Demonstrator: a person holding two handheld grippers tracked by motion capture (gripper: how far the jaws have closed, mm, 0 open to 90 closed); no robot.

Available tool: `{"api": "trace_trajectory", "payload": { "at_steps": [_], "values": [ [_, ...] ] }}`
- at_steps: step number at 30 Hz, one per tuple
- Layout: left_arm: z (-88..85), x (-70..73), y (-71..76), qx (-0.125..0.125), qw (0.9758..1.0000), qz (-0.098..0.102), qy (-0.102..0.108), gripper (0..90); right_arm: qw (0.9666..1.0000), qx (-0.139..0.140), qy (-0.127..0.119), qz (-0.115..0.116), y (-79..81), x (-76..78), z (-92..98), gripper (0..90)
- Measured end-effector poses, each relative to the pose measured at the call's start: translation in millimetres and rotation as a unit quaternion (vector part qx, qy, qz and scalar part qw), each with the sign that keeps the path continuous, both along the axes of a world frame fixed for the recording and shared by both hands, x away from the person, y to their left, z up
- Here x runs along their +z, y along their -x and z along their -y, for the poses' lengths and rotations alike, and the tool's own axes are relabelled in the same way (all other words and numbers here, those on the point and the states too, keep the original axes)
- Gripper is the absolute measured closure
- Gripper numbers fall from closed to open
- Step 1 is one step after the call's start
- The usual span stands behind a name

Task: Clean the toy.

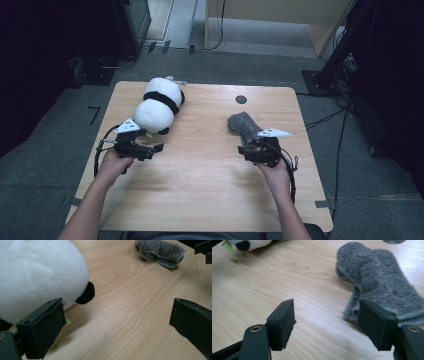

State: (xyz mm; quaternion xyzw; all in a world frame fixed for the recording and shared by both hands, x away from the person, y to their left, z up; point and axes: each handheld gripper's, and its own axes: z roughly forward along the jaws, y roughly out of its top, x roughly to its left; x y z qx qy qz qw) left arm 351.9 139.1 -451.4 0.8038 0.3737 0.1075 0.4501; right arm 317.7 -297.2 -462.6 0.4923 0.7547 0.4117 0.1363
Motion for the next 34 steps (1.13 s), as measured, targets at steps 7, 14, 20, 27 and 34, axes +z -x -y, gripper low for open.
{"api": "trace_trajectory", "payload": {
  "at_steps": [7, 14, 20, 27, 34],
  "values": [
    [7.4, -7.9, 8.4, -0.019, 0.9998, -0.005, -0.006, 0.0, 0.9995, 0.029, 0.004, -0.008, 10.2, -4.2, -18.9, 29.8],
    [8.4, -19.6, 15.5, -0.037, 0.9991, -0.011, -0.015, 0.0, 0.9984, 0.054, 0.013, -0.014, 10.5, -11.8, -38.6, 29.7],
    [8.0, -24.9, 11.5, -0.037, 0.9991, -0.021, -0.005, 0.0, 0.9971, 0.069, 0.024, -0.022, 7.8, -18.8, -49.8, 29.7],
    [7.7, -28.4, 9.1, -0.038, 0.9989, -0.025, -0.007, 0.1, 0.9963, 0.075, 0.034, -0.022, 3.4, -24.7, -57.4, 29.7],
    [8.2, -29.6, 8.1, -0.037, 0.9989, -0.027, -0.009, 0.1, 0.9959, 0.078, 0.035, -0.029, 2.6, -25.5, -58.0, 30.9]
  ]
}}
